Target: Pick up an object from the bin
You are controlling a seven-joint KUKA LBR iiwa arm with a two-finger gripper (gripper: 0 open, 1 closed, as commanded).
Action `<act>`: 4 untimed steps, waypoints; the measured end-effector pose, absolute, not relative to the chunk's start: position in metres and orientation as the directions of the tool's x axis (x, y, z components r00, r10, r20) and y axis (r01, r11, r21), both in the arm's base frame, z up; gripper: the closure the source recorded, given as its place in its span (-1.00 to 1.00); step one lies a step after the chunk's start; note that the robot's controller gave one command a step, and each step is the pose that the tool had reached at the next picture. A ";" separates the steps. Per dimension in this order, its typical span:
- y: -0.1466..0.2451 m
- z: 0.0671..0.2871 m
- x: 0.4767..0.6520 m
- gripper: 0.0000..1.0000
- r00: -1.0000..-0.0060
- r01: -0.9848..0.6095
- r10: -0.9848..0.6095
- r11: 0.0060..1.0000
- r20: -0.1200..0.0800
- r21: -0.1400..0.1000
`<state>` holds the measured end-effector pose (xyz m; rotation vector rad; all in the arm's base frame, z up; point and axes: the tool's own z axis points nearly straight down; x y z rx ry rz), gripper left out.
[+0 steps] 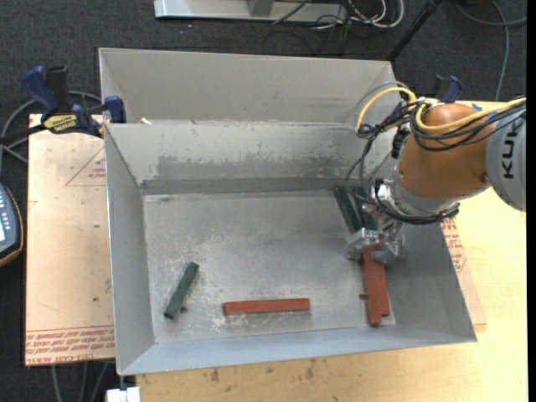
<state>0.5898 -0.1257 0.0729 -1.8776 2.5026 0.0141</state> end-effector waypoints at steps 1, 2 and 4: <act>-0.137 0.249 0.618 1.00 -0.285 -0.959 -0.959 0.285 -0.003 -0.012; -0.134 0.167 0.642 1.00 -0.569 -0.822 -0.822 0.569 -0.002 0.004; -0.132 0.122 0.615 1.00 0.019 -1.000 -1.000 -0.019 -0.002 0.001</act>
Offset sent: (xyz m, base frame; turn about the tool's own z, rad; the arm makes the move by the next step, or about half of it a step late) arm 0.0255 -0.0117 0.1705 0.0007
